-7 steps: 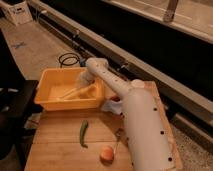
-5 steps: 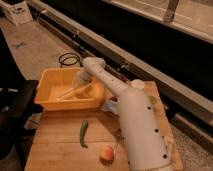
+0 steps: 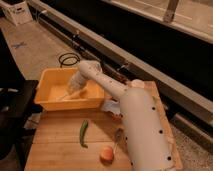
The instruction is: Wipe tray with brush
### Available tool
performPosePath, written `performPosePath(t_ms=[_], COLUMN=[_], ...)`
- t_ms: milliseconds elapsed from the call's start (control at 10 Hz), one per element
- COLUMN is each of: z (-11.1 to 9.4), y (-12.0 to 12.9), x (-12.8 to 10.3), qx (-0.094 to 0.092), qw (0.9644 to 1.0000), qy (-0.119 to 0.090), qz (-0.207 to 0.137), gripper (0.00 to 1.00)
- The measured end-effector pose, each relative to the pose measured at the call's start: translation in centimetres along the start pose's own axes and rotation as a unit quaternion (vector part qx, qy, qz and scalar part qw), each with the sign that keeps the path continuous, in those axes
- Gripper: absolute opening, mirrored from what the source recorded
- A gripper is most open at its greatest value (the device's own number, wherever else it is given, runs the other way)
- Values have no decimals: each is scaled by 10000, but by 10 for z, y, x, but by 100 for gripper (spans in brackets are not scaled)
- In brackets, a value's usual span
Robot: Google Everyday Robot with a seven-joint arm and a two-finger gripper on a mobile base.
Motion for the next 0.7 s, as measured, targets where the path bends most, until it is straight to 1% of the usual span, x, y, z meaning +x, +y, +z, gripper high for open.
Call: performPosePath(t_ms=[100, 200, 300, 500, 600, 700], z=[-2, -8, -15, -19, -19, -19], y=[5, 13, 18, 12, 3, -3], x=[0, 8, 22, 46, 58, 65], qx=[-41, -106, -152, -223, -245, -238], qw=[10000, 9998, 9994, 9984, 9977, 9974], qy=[25, 123, 230, 435, 558, 623], qz=[20, 103, 187, 292, 290, 281], gripper=[13, 13, 13, 13, 13, 13])
